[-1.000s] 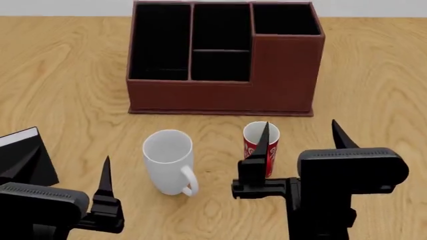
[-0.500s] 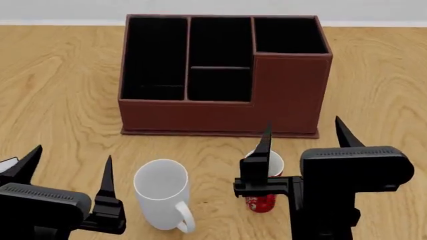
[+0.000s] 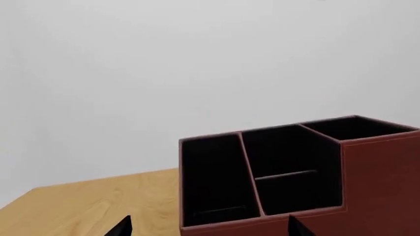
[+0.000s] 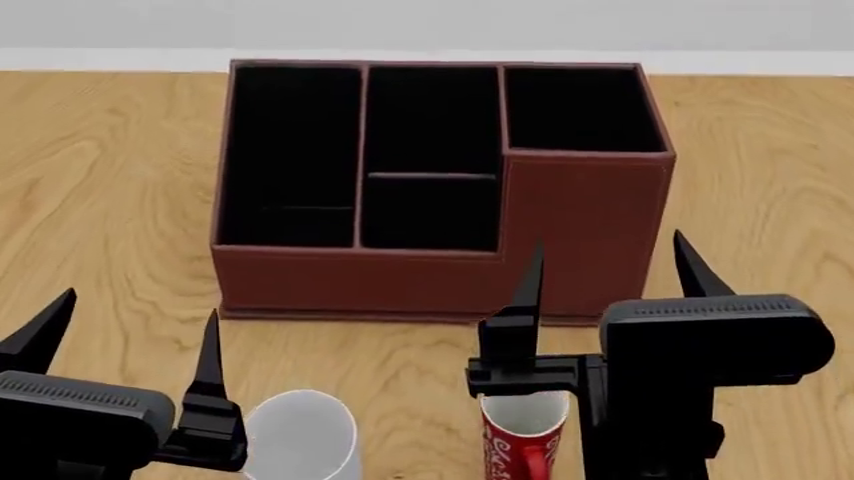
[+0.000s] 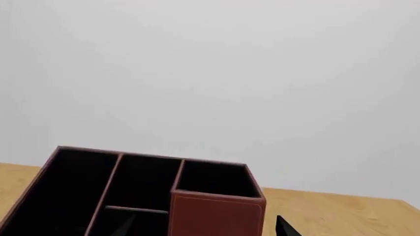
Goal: Pick up the white mug and place it to the right of the caddy.
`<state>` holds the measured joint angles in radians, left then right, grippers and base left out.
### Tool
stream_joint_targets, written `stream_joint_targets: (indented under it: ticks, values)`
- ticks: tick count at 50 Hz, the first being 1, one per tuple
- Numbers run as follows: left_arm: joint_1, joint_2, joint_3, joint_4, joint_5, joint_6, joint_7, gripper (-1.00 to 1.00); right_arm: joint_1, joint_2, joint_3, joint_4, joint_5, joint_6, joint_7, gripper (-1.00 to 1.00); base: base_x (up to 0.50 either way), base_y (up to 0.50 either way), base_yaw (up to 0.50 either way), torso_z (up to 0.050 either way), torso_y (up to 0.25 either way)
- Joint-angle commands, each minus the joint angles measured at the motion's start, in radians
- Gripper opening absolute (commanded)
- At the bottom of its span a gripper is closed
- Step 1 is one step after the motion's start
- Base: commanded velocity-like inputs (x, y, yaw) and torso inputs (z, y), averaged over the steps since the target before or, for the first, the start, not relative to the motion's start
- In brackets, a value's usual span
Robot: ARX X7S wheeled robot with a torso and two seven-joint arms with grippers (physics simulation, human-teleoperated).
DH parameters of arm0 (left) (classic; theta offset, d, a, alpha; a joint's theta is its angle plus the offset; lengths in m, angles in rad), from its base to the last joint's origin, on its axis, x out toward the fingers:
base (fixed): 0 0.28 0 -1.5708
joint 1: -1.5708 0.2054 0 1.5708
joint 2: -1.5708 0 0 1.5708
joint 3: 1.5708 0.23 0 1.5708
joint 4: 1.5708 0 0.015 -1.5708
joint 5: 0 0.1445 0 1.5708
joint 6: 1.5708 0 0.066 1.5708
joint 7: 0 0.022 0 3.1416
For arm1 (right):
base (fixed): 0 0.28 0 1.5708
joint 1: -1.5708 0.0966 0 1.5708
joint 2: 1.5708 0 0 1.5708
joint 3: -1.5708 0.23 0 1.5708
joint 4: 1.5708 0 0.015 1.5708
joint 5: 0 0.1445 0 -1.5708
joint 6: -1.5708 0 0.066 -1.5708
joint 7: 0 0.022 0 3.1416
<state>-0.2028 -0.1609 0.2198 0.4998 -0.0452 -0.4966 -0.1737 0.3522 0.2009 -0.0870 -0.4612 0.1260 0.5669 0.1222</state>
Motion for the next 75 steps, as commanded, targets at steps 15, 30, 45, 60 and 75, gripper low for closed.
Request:
stream_joint_targets:
  ticks: [15, 30, 45, 60, 75]
  values:
    - [-0.010, -0.012, 0.012, -0.006, -0.016, 0.003, -0.017, 1.00, 0.004, 0.010, -0.007, 0.005, 0.016, -0.004, 0.010, 1.00, 0.25, -0.03, 0.00, 0.000, 0.000]
    - [-0.006, -0.023, 0.013, 0.005, -0.028, 0.008, -0.024, 1.00, 0.005, 0.017, -0.014, -0.025, 0.021, 0.020, 0.023, 1.00, 0.26, -0.05, 0.00, 0.000, 0.001]
    - [0.011, -0.035, 0.011, 0.017, -0.039, 0.023, -0.033, 1.00, 0.000, 0.024, -0.025, -0.043, 0.023, 0.026, 0.033, 1.00, 0.25, -0.05, 0.00, 0.000, 0.001]
    - [0.010, -0.042, 0.015, 0.017, -0.047, 0.027, -0.041, 1.00, -0.003, 0.031, -0.026, -0.051, 0.032, 0.025, 0.039, 1.00, 0.26, -0.05, 0.00, 0.000, 0.001]
    - [0.013, -0.048, 0.019, 0.023, -0.055, 0.028, -0.050, 1.00, -0.007, 0.038, -0.029, -0.055, 0.040, 0.015, 0.040, 1.00, 0.17, -0.02, 0.00, 0.000, 0.001]
